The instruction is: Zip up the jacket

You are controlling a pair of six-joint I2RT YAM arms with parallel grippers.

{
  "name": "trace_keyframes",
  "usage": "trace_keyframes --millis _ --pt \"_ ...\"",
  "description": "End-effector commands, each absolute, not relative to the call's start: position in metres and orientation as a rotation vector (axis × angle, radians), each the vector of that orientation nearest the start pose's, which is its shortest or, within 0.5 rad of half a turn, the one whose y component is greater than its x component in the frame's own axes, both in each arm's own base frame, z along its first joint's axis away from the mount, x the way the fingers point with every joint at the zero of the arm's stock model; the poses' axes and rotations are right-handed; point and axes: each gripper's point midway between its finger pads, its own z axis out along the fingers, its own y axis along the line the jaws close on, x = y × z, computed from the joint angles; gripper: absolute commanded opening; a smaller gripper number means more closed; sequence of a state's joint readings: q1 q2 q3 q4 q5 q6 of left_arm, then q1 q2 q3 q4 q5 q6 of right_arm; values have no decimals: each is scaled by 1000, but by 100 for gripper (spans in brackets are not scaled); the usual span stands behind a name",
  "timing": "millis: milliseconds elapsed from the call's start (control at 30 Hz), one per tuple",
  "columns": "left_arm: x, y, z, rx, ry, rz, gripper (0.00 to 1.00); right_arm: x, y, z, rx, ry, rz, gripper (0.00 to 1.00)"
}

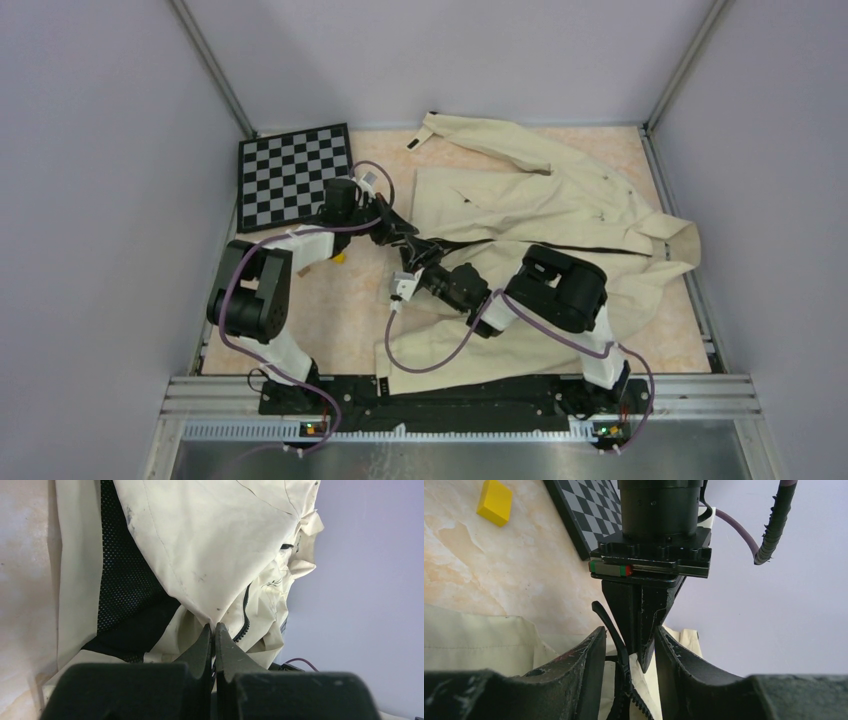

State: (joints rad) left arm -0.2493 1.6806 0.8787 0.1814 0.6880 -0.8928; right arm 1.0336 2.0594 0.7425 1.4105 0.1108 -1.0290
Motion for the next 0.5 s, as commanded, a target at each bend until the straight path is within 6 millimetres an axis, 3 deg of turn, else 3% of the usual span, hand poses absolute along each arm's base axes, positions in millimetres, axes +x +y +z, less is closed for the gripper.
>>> trace_keyframes --millis 0,167,267,400,467 --pt "351 -238 117 -284 2338 -1413 0 308 418 136 -1187 809 -68 40" --pt "351 -238 117 -289 2336 -1422 0 309 416 138 -1173 808 -78 46" --pt "350 -239 118 -293 2334 -1436 0 311 406 150 -1079 825 -69 47" --pt "350 -238 116 -301 2337 -1431 0 291 397 172 -1012 813 67 47" --pt "350 -238 115 -309 2343 -1435 0 275 398 164 -1080 796 133 44"
